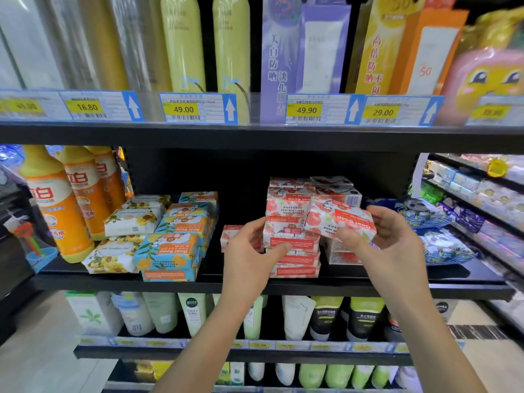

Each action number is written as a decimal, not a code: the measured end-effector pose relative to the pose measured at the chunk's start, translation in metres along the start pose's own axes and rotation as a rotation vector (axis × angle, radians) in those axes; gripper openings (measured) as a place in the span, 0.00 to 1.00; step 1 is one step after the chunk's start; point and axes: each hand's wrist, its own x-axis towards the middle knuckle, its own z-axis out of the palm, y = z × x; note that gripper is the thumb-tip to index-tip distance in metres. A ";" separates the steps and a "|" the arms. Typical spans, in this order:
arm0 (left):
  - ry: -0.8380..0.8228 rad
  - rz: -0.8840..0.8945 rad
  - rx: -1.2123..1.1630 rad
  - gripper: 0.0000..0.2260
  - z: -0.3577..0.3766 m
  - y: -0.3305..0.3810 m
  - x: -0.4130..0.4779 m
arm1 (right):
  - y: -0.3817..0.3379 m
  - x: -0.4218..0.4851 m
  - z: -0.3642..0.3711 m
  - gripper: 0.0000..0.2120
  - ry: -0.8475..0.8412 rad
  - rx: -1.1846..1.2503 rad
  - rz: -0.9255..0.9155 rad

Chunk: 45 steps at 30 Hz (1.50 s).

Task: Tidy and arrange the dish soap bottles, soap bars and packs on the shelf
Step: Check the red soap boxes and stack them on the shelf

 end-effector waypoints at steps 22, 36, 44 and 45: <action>0.012 -0.043 -0.076 0.35 -0.012 0.007 -0.007 | 0.002 -0.003 -0.004 0.32 0.017 0.033 0.013; 0.169 -0.151 -0.113 0.31 -0.107 0.010 -0.068 | 0.003 -0.040 0.019 0.35 -0.114 0.029 0.016; 0.289 -0.255 -0.091 0.31 -0.159 -0.011 -0.090 | 0.008 -0.085 0.077 0.34 -0.244 -0.123 0.061; 0.286 -0.256 -0.087 0.32 -0.163 -0.013 -0.091 | 0.011 -0.090 0.086 0.34 -0.250 -0.151 0.061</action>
